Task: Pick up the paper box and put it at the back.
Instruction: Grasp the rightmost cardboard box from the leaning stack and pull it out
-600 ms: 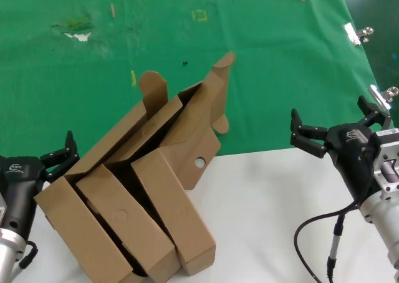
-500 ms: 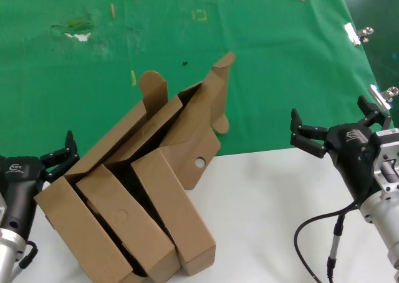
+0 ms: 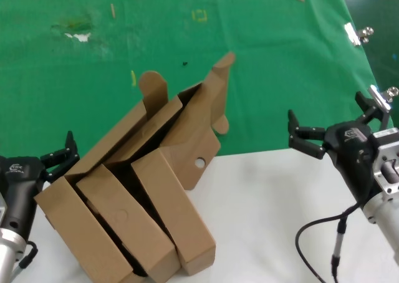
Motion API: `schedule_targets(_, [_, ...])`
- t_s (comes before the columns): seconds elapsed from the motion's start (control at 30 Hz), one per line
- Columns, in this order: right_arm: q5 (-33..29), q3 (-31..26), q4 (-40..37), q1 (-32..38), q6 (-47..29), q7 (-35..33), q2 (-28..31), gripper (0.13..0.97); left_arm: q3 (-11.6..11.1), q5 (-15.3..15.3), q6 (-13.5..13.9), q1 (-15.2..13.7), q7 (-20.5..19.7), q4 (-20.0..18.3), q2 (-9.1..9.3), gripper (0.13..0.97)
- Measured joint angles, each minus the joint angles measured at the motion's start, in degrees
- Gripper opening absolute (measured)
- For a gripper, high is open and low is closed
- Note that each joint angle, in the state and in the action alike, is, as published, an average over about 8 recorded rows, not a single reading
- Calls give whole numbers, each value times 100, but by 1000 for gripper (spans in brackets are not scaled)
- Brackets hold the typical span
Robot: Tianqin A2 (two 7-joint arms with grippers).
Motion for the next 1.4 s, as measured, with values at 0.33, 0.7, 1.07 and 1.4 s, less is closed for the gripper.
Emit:
schedule_targets(0.33, [424, 656, 186, -419, -1994, -2129, 421, 966, 0, 0, 0, 0, 0, 0, 0, 920])
schedule_targets(0.7, [781, 579, -132, -812, -4183, -4109, 1449, 965, 0, 0, 0, 0, 0, 0, 0, 808])
schedule_targets(1.07, [399, -459, -679, -262, -4613, -4577, 1416, 948, 0, 0, 0, 0, 0, 0, 0, 630])
schedule_targets(1.4, [259, -1058, -974, 90, -4693, -4601, 1243, 863, 0, 0, 0, 0, 0, 0, 0, 394])
